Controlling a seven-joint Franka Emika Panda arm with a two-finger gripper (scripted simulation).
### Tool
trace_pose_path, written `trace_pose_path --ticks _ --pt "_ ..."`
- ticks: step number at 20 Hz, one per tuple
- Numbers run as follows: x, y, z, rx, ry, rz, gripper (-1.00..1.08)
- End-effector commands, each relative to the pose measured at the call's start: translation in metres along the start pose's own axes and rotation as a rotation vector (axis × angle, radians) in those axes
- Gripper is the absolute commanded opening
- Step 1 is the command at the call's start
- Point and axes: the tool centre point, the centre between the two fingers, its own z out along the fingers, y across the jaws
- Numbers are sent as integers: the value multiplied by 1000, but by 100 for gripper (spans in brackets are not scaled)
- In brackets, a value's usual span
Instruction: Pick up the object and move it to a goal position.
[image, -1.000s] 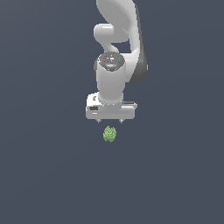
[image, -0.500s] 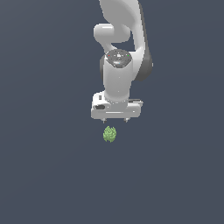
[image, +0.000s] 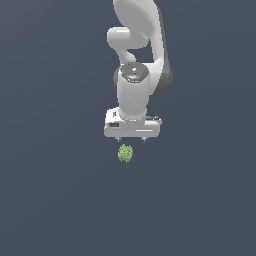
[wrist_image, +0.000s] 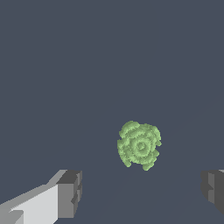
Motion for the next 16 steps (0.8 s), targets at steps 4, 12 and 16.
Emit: trace_pose_path --ticks 4,12,16 --pt "-2 11 34 3 -10 100 100" --pt "-6 25 71 2 -19 213 100" --pt "-7 25 72 1 -21 216 100"
